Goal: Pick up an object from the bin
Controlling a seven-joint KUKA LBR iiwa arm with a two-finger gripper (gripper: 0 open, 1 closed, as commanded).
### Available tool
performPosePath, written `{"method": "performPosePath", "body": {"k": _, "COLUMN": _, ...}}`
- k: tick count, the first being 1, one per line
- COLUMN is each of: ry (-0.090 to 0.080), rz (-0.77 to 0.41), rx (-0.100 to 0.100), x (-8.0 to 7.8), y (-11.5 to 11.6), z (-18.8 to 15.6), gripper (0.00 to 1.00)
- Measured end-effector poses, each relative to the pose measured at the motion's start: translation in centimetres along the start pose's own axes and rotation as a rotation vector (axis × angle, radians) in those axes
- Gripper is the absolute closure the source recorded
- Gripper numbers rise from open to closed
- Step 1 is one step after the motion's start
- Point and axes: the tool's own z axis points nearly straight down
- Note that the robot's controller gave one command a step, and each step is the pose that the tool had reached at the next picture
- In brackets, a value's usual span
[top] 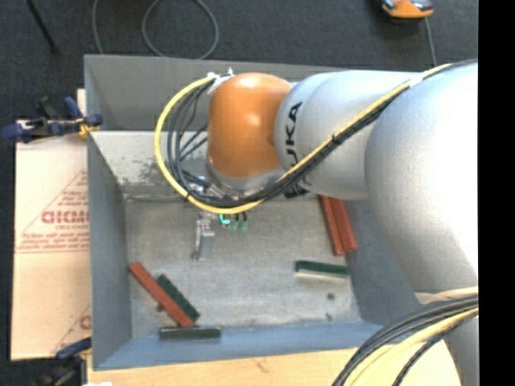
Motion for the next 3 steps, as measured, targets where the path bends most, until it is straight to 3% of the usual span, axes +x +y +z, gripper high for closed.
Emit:
{"method": "performPosePath", "body": {"k": 1, "ry": 0.003, "rz": -0.057, "rx": 0.002, "x": 6.7, "y": 0.0, "z": 7.2, "gripper": 0.0}}
{"method": "performPosePath", "body": {"k": 2, "ry": -0.011, "rz": 0.019, "rx": 0.0, "x": 2.4, "y": -2.8, "z": 4.9, "gripper": 0.0}}
{"method": "performPosePath", "body": {"k": 3, "ry": -0.015, "rz": 0.023, "rx": 0.004, "x": -4.9, "y": -8.6, "z": 5.3, "gripper": 0.0}}
